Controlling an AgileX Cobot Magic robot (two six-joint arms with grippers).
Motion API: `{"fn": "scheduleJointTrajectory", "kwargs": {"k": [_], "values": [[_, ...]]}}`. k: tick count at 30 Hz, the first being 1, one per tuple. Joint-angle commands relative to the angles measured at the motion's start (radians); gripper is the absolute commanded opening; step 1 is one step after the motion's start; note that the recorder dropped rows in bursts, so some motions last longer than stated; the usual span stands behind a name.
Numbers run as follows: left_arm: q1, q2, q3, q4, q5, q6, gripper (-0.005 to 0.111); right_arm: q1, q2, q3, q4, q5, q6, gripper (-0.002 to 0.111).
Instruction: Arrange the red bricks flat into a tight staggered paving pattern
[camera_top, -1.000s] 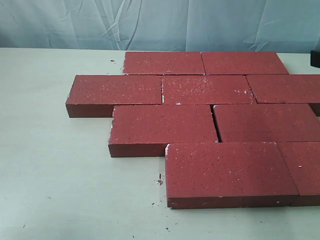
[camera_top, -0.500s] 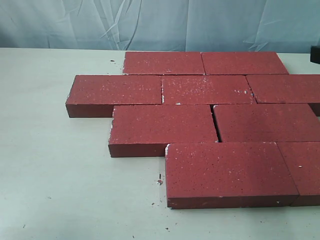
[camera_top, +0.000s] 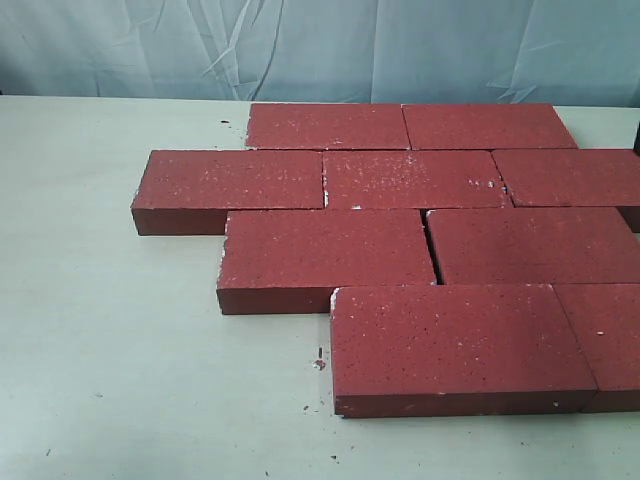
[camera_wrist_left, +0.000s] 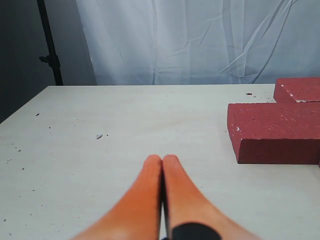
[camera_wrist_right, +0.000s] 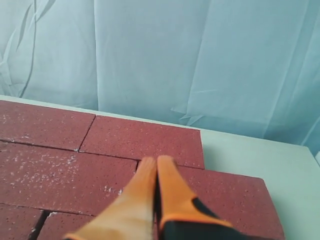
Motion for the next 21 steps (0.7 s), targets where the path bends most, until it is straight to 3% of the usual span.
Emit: {"fn": "scheduleJointTrajectory", "kwargs": {"k": [1,21], "values": [[0.001,-0.005,0.004,0.0,0.001,0.0,0.0,-0.006,-0.082,0.089,0.014,-0.069,0.001,-0.001],[0.001,-0.005,0.004,0.0,0.001,0.0,0.0,-0.006,-0.494,0.405,0.014,-0.065,0.001,-0.001]]}}
